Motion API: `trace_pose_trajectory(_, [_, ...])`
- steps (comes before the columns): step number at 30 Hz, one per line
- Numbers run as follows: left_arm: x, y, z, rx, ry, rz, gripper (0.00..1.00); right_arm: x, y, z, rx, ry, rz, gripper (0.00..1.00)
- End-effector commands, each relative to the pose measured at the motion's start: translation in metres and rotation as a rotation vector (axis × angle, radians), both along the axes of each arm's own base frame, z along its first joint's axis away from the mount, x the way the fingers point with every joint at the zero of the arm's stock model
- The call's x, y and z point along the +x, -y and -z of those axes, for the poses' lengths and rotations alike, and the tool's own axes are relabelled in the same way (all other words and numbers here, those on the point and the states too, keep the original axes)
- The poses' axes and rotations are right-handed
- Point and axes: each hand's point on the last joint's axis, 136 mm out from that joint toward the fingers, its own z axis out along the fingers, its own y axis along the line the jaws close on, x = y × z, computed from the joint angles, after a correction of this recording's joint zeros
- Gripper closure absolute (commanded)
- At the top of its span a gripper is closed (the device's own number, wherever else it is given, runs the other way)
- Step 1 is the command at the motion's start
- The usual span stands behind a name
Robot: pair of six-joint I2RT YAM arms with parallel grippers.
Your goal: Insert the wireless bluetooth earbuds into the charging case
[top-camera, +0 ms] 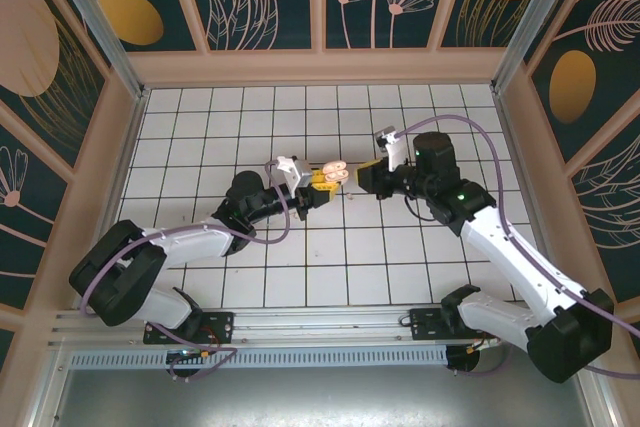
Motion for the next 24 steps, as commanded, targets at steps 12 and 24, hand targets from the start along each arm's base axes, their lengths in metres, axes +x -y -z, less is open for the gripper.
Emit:
trace_pose_trajectory(12, [0.032,-0.05,0.015,-0.064,-0.149,-0.207,0.82,0.033,0.019,0.091,-0.249,-0.439,0.267,0.64])
trace_pose_trajectory(24, [0.035,-0.081,0.035,-0.05,-0.203,-0.337,0.82,0.049,-0.017,0.158,-0.37,-0.769,0.358,0.64])
